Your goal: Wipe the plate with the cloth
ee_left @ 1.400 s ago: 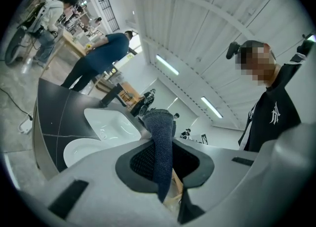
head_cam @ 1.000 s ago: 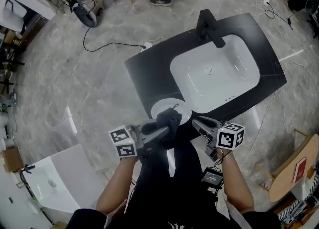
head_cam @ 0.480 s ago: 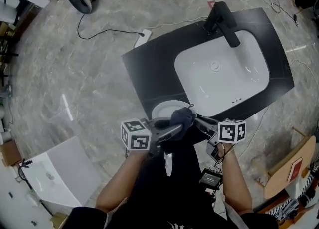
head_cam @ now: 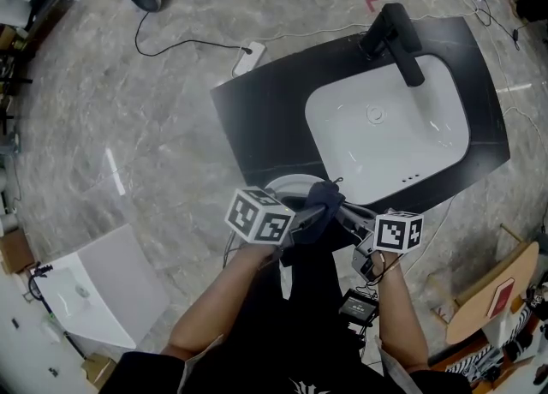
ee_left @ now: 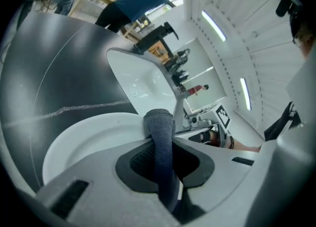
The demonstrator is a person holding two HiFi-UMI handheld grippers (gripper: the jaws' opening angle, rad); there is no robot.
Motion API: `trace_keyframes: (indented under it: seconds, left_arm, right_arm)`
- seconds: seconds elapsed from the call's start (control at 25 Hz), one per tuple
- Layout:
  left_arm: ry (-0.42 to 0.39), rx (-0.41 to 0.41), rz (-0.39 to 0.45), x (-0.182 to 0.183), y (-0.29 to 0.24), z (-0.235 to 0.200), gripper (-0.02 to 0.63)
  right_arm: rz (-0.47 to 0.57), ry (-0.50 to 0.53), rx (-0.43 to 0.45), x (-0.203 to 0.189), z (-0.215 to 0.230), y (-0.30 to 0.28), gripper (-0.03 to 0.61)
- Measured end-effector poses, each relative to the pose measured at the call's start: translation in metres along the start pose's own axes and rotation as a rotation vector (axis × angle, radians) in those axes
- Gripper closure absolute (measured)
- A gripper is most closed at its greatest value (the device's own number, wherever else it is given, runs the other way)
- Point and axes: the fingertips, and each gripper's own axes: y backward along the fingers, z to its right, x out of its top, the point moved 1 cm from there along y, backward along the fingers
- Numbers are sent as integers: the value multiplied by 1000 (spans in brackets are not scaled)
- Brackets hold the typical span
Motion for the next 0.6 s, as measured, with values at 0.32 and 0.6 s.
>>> trace_keyframes:
  seconds: [0.32, 0.6]
  left_arm:
    - [-222, 231, -208, -5, 0, -23, 561]
    - [-301, 364, -216, -8, 36, -46, 561]
  right_arm:
    - [5, -6, 1, 0, 1, 1, 555]
    - [17, -9, -7, 0, 3, 1, 557]
